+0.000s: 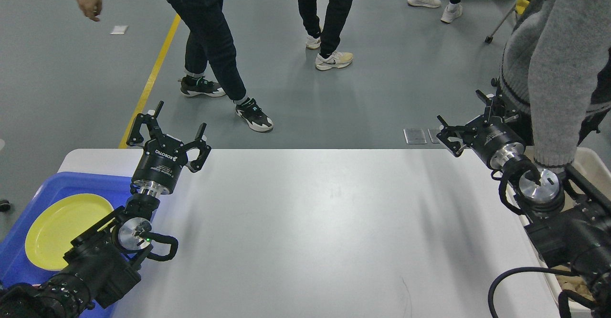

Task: Tidy desktop
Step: 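Raise the right gripper out of the white bin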

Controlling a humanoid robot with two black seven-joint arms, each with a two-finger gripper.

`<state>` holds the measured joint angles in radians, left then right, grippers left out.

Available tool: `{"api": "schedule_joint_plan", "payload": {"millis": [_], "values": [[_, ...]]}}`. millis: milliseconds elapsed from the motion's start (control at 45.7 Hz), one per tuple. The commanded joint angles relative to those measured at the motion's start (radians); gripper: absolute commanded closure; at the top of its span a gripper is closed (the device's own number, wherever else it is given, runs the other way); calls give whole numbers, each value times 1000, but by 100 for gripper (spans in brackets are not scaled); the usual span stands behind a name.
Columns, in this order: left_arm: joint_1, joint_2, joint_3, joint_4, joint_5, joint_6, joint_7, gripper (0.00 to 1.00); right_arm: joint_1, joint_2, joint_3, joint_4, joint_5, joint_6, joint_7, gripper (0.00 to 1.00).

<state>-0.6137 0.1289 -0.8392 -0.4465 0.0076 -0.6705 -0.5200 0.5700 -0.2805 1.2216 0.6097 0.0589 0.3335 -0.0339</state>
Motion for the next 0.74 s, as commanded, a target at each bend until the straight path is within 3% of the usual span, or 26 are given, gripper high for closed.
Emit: {"api": "schedule_joint_plan", "payload": {"millis": [0, 241, 503, 722], "values": [[0, 0, 0, 0, 0, 0, 0, 0, -47, 11, -62, -15, -2, 2, 55, 0], [0, 0, 0, 0, 0, 0, 0, 0, -68, 6, -145, -16, -28, -1, 186, 0], [0, 0, 0, 0, 0, 0, 0, 0, -53, -22, -174, -10, -370, -2, 212, 0], [0, 0, 0, 0, 0, 0, 0, 0, -36, -25, -166, -11, -389, -22, 212, 0]]}}
